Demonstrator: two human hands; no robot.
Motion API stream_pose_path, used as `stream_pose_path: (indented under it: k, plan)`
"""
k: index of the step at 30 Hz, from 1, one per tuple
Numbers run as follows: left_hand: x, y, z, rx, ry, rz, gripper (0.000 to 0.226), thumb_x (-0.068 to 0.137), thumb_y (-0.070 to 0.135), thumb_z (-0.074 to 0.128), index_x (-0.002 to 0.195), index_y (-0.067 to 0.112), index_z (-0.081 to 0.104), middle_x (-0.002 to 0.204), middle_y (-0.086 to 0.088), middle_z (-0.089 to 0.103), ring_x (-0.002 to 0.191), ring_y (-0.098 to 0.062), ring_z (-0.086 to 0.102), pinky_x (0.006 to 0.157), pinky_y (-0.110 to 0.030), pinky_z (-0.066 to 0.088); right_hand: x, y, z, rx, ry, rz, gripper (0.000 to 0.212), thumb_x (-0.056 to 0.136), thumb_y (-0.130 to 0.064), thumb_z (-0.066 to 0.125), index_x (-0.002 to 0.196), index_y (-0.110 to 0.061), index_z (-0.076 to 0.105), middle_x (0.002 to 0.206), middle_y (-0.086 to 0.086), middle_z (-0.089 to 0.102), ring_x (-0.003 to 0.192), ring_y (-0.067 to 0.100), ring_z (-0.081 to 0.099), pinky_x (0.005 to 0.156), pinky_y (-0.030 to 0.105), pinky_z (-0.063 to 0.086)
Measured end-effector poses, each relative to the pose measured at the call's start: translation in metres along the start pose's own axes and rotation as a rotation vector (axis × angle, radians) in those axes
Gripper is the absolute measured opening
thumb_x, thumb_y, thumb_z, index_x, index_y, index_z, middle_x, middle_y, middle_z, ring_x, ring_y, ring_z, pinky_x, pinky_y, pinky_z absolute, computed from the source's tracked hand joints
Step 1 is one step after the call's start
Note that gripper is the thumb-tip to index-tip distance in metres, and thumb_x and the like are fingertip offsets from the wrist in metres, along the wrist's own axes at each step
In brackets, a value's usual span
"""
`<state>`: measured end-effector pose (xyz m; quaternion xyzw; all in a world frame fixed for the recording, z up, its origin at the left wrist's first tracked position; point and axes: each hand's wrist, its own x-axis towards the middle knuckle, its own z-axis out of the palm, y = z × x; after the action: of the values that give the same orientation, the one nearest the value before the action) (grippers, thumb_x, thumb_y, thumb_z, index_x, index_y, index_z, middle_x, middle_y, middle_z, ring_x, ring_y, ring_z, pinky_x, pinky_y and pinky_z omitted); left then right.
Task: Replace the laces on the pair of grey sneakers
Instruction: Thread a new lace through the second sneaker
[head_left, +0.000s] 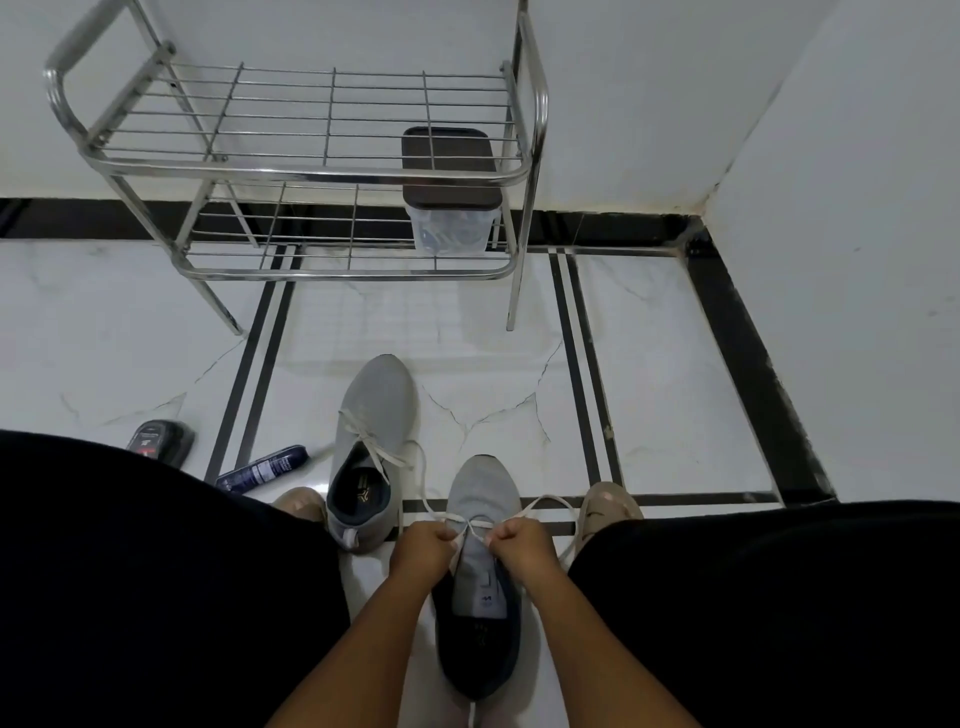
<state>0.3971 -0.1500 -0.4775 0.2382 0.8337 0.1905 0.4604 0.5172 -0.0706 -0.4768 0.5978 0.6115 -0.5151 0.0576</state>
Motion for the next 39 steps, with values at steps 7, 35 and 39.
stream_pose_path:
  k: [7, 35, 39]
  plan:
    - [0.004, -0.004, 0.005, -0.078, 0.019, -0.04, 0.017, 0.088, 0.012, 0.062, 0.1, 0.012, 0.075, 0.106, -0.009, 0.071, 0.104, -0.027, 0.064, 0.086, -0.029, 0.049, -0.013, -0.012, -0.006, -0.334, -0.001, -0.109, 0.033, 0.083, -0.005, 0.049, 0.06, -0.027, 0.043, 0.105, 0.008, 0.063, 0.098, 0.026, 0.06, 0.072, 0.025, 0.042]
    - [0.016, -0.012, 0.009, -0.105, 0.021, -0.057, 0.024, 0.088, 0.01, 0.061, 0.108, 0.012, 0.073, 0.116, -0.007, 0.069, 0.111, -0.025, 0.061, 0.095, -0.031, 0.049, -0.007, -0.008, -0.007, -0.204, 0.015, -0.094, 0.018, 0.088, -0.007, 0.05, 0.081, -0.021, 0.059, 0.102, 0.007, 0.066, 0.085, 0.017, 0.054, 0.069, 0.021, 0.038]
    - [0.016, -0.011, 0.009, -0.109, 0.023, -0.06, 0.024, 0.088, 0.01, 0.061, 0.109, 0.012, 0.072, 0.116, -0.007, 0.069, 0.111, -0.025, 0.061, 0.095, -0.031, 0.049, -0.008, -0.009, -0.007, -0.207, 0.001, -0.095, 0.017, 0.088, -0.008, 0.05, 0.081, -0.02, 0.058, 0.1, 0.007, 0.065, 0.085, 0.017, 0.054, 0.069, 0.021, 0.037]
